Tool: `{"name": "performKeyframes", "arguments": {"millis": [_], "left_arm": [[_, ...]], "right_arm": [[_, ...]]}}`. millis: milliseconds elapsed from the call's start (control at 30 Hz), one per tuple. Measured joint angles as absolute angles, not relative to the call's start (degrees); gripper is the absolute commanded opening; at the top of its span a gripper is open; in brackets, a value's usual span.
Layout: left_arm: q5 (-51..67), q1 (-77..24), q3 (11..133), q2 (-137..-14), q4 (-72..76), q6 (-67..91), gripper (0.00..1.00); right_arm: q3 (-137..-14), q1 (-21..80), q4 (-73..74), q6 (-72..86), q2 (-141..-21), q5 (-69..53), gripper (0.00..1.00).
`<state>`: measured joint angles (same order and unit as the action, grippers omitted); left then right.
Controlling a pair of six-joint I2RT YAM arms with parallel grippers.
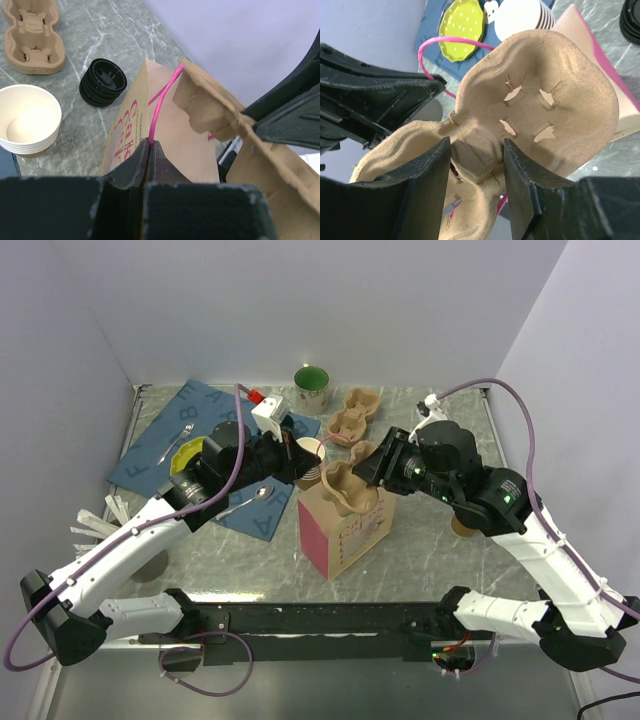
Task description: Pack the takeout coffee
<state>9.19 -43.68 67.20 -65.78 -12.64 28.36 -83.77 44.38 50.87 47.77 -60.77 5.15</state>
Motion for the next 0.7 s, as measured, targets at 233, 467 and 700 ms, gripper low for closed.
{"name": "performKeyframes", "arguments": {"millis": [233,467,700], "left_arm": [[10.0,-43.7,66.7,-65.3,-12.2,28.3,0.01],[11.3,-43.7,66.7,-65.3,-12.2,28.3,0.01],[12.0,-43.7,66.7,-65.3,-12.2,28.3,0.01]], "right_arm": [[-84.4,44.4,50.0,49.6,-60.6,7.9,0.38],[-83.9,44.5,45.8,52.2,-59.6,11.2,0.38],[-83.9,44.5,42.9,52.4,-57.8,15.2,0.38]]}}
